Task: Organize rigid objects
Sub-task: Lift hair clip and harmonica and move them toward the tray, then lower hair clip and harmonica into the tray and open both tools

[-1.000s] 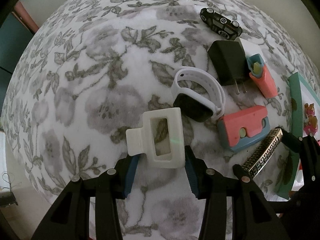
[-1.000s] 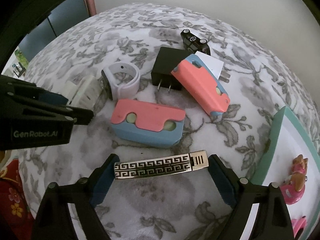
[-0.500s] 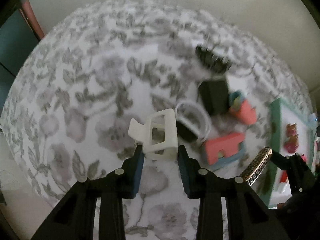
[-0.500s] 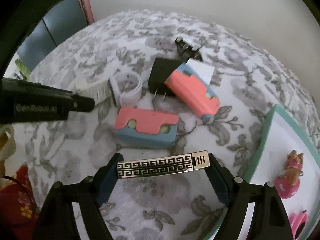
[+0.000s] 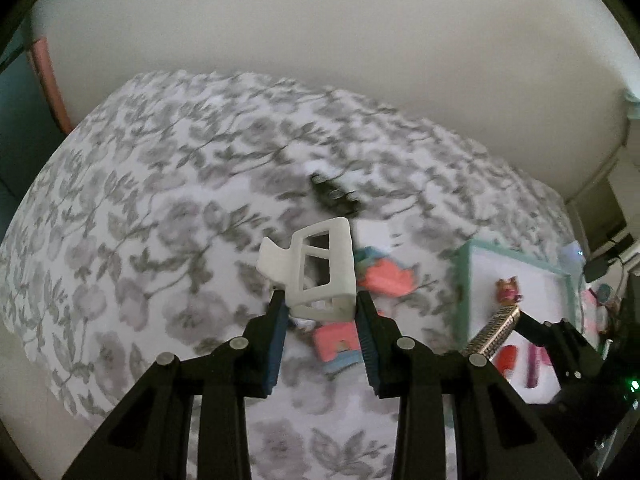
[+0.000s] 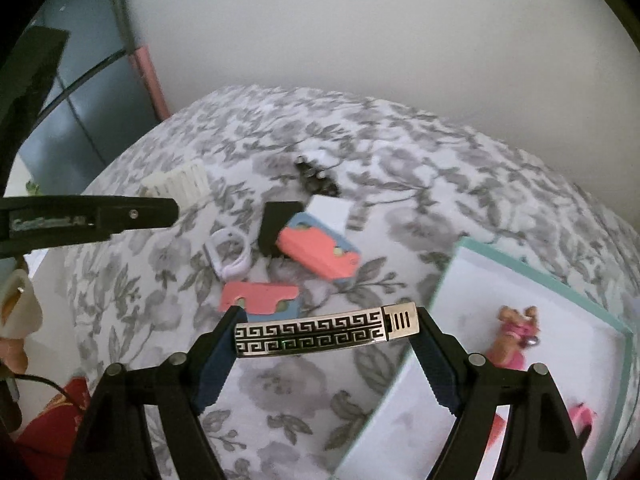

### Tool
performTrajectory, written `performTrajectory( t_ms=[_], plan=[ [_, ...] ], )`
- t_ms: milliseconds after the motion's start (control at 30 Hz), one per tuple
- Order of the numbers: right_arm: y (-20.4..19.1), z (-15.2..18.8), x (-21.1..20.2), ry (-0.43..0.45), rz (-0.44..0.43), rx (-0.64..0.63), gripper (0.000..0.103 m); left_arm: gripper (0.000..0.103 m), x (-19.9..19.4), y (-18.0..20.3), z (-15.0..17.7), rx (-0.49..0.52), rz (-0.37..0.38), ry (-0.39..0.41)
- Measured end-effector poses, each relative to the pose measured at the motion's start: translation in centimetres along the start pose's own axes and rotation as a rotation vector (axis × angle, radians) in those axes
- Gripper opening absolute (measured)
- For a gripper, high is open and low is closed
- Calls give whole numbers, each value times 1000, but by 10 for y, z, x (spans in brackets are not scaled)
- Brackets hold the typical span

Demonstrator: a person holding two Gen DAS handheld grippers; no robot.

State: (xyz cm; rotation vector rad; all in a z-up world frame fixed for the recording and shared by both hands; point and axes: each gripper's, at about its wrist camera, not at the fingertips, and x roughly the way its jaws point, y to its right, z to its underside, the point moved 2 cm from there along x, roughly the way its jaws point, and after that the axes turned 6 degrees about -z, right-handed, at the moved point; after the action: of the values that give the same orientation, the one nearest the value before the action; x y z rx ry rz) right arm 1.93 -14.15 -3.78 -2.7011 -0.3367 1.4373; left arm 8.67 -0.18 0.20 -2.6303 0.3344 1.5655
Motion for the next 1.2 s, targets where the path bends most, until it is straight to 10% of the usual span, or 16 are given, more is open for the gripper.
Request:
performTrajectory(
  t_ms=[800, 1200],
  plan=[
    [192, 59, -88, 122, 313, 554, 84, 35, 28, 191, 47, 352, 119, -100],
    [186, 64, -53, -8, 376, 447, 84, 35, 61, 204, 70, 397, 73, -188]
  ],
)
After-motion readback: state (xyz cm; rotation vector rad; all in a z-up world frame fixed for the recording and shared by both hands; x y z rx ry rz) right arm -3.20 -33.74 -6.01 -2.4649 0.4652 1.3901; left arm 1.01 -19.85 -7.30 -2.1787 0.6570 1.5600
